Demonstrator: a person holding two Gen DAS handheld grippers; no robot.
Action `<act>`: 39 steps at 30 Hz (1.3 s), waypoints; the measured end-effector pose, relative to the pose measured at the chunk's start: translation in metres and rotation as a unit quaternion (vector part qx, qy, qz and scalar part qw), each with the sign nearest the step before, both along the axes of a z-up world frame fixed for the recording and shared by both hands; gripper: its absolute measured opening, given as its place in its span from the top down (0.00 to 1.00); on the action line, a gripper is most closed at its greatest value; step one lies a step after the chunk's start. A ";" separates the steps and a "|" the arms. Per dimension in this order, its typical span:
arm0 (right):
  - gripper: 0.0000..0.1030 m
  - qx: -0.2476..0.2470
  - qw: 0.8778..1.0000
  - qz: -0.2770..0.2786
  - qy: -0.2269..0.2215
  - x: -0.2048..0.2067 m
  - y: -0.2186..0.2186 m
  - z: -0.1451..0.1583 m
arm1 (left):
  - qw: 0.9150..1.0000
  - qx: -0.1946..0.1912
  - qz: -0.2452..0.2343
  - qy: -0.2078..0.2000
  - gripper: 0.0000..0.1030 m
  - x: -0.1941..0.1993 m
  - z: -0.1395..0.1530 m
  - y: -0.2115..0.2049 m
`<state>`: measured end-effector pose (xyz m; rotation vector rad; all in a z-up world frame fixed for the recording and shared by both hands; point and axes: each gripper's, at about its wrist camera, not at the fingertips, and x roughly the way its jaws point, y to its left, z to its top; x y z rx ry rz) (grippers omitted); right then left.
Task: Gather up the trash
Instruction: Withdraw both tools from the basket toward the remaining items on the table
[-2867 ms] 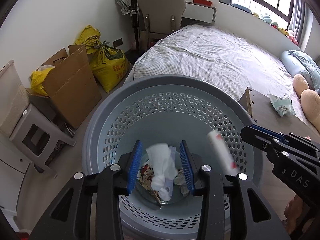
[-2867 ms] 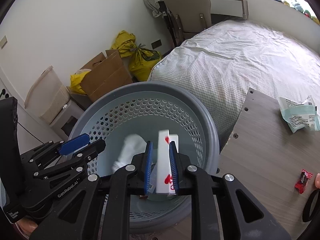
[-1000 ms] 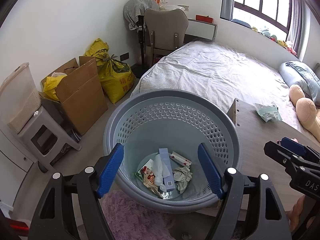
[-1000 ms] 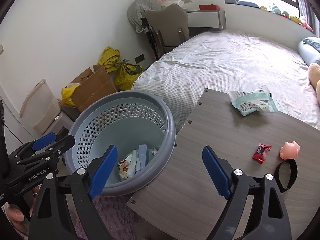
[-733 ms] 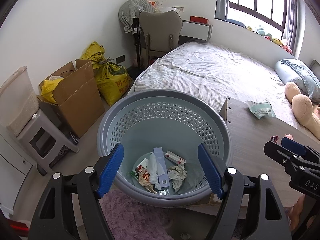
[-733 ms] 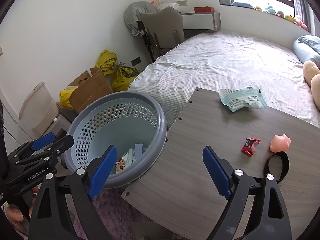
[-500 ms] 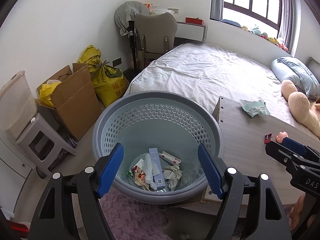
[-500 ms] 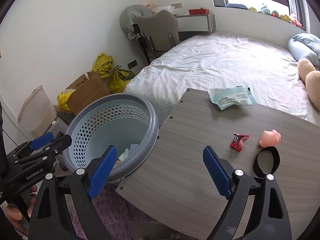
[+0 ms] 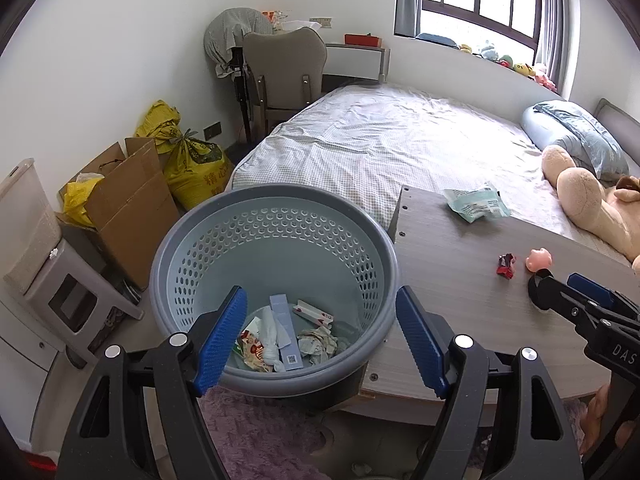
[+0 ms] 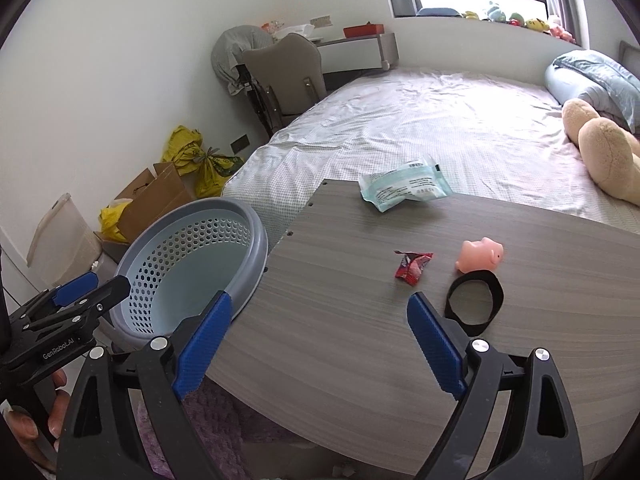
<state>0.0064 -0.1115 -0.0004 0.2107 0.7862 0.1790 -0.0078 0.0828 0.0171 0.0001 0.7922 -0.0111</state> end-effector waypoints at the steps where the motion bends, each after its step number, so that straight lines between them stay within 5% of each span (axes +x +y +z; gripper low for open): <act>1: 0.15 0.000 1.000 -0.003 0.001 -0.001 -0.003 0.000 | 1.000 0.000 -0.003 0.000 0.29 -0.001 0.000 -0.002; 24: 0.15 -0.011 0.993 -0.111 0.041 -0.008 -0.087 -0.038 | 0.996 -0.012 -0.084 0.021 0.29 0.026 -0.023 -0.081; 39: 0.15 -0.011 0.991 -0.107 0.076 0.028 -0.094 -0.063 | 0.995 0.002 -0.091 0.034 0.29 0.065 -0.045 -0.108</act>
